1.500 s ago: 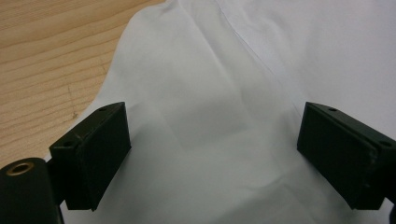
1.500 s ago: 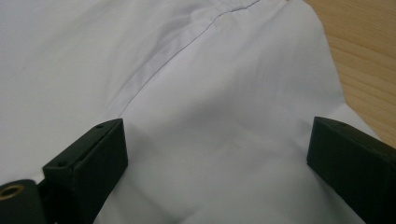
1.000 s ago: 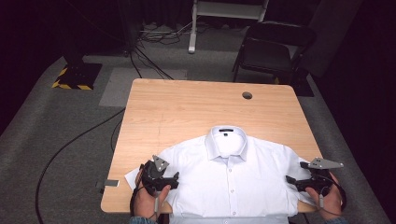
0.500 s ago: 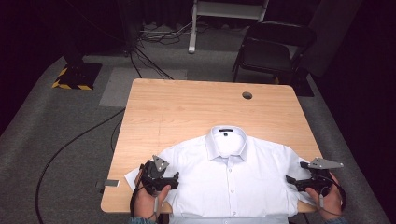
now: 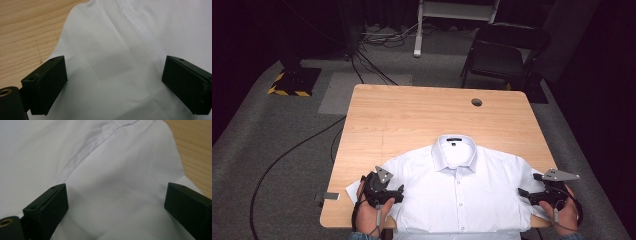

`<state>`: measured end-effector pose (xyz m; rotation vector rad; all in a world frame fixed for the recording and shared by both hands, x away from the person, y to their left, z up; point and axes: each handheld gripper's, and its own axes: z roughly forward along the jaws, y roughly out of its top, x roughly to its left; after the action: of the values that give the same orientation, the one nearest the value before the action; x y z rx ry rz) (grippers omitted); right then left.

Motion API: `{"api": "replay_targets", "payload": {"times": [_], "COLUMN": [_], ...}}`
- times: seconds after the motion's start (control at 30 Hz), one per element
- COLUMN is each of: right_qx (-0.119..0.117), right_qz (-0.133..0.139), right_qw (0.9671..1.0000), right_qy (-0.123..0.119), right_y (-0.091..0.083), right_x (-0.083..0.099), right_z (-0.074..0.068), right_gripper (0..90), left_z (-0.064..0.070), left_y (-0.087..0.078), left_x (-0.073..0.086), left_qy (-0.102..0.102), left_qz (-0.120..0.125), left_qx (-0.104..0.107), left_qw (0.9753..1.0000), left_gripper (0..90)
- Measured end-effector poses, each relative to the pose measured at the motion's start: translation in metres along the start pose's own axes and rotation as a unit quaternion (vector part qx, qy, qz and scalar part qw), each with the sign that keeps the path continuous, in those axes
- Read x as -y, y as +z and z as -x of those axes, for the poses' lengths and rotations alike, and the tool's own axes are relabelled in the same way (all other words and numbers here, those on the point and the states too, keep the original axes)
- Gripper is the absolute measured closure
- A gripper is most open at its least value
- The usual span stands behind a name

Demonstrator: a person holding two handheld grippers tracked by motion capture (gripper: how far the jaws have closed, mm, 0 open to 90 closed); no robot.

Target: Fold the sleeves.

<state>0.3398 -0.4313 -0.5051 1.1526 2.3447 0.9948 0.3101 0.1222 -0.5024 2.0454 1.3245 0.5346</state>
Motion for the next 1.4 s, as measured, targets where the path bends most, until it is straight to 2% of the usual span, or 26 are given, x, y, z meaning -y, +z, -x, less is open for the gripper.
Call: {"api": "replay_targets", "payload": {"times": [0.4, 0.57, 0.6, 0.73, 0.77, 0.8, 0.87, 1.0, 1.2, 1.3, 1.4], "right_qx": [0.0, 0.0, 0.0, 0.0, 0.0, 0.0, 0.0, 0.0, 0.0, 0.0, 0.0], "right_qz": [0.0, 0.0, 0.0, 0.0, 0.0, 0.0, 0.0, 0.0, 0.0, 0.0, 0.0], "right_qw": [1.0, 1.0, 1.0, 1.0, 1.0, 1.0, 1.0, 1.0, 1.0, 1.0, 1.0], "right_qy": [0.0, 0.0, 0.0, 0.0, 0.0, 0.0, 0.0, 0.0, 0.0, 0.001, 0.001], "right_y": [0.0, 0.0, 0.0, 0.0, 0.0, 0.0, 0.0, 0.0, 0.0, 0.0, 0.0], "right_x": [0.0, 0.0, 0.0, 0.0, 0.0, 0.0, 0.0, 0.0, 0.0, 0.0, 0.0], "right_z": [0.0, 0.0, 0.0, 0.0, 0.0, 0.0, 0.0, 0.0, 0.0, 0.0, 0.0], "right_gripper": [4.8, 4.8, 4.8, 4.8, 4.8, 4.8, 4.8, 4.8, 4.8, 4.8, 4.8], "left_z": [-0.001, 0.001, 0.001, 0.003, 0.003, 0.003, 0.003, 0.001, -0.005, -0.009, -0.015], "left_y": [-0.026, -0.039, -0.039, -0.047, -0.047, -0.051, -0.054, -0.057, -0.057, -0.061, -0.066], "left_x": [-0.007, -0.012, -0.012, -0.013, -0.013, -0.013, -0.013, -0.013, -0.009, -0.008, -0.005], "left_qy": [0.0, 0.003, 0.003, 0.009, 0.009, 0.012, 0.016, 0.015, 0.006, 0.008, 0.002], "left_qz": [0.045, 0.076, 0.076, 0.114, 0.114, 0.129, 0.141, 0.147, 0.142, 0.145, 0.148], "left_qx": [-0.004, -0.006, -0.006, -0.012, -0.012, -0.014, -0.018, -0.023, -0.028, -0.034, -0.037], "left_qw": [0.999, 0.9971, 0.9971, 0.9934, 0.9934, 0.9915, 0.9898, 0.9887, 0.9895, 0.9888, 0.9883], "left_gripper": [5.5, 5.4, 5.3, 5.1, 4.8, 4.6, 4.5, 4.3, 4.3, 4.3, 4.3]}}
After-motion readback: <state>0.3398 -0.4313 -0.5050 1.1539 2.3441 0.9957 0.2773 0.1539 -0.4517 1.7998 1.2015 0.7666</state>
